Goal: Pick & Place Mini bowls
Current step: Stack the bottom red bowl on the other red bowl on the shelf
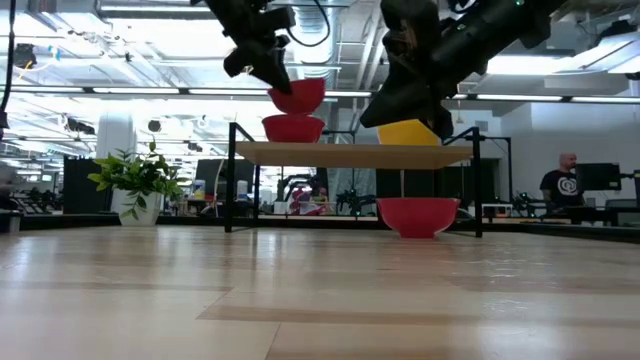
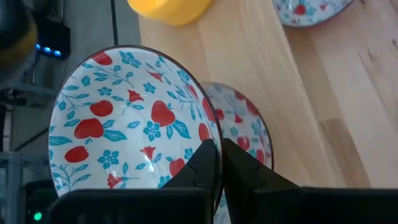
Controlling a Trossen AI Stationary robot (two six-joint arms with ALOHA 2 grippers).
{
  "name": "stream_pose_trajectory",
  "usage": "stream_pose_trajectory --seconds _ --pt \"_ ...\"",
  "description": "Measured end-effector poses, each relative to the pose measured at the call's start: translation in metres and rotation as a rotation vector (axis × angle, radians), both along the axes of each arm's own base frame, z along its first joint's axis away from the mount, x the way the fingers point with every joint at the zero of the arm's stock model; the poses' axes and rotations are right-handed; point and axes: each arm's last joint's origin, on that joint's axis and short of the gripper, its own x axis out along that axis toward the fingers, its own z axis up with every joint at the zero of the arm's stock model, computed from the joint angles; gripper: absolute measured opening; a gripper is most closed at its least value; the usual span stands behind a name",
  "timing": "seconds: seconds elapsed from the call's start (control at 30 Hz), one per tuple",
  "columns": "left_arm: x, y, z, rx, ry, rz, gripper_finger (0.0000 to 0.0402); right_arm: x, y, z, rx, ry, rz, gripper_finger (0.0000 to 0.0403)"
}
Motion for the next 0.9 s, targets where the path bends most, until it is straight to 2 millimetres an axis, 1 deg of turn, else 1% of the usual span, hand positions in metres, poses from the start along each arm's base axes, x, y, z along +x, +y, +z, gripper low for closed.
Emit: stream_pose_trajectory --seconds 0.1,0.23,0.37,0.53,0.63,0.9 --pt "0.001 0.0 0.001 -0.015 -0.01 -0.018 0.0011 0.0 0.0 0.0 -0.006 0.002 0.015 0.0" --pt "-0.002 0.001 -0.006 -0.061 0.044 -0.017 0.001 0.0 0.0 0.0 -0.008 0.008 0.017 0.0" --pt "-0.004 0.003 -0.007 -0.07 0.057 -0.008 0.001 -0.001 0.0 -0.001 -0.009 0.016 0.017 0.0" --pt "0.0 0.006 -0.014 -0.081 0.079 -0.004 0.0012 -0.001 0.001 -0.001 -0.009 0.023 0.019 0.0" --pt "0.002 0.005 -0.017 -0.084 0.089 -0.008 0.002 -0.001 0.002 -0.002 -0.009 0.024 0.022 0.0" --pt "0.003 0.005 -0.016 -0.088 0.084 -0.019 0.0051 -0.002 0.003 -0.003 -0.003 0.038 0.02 0.0"
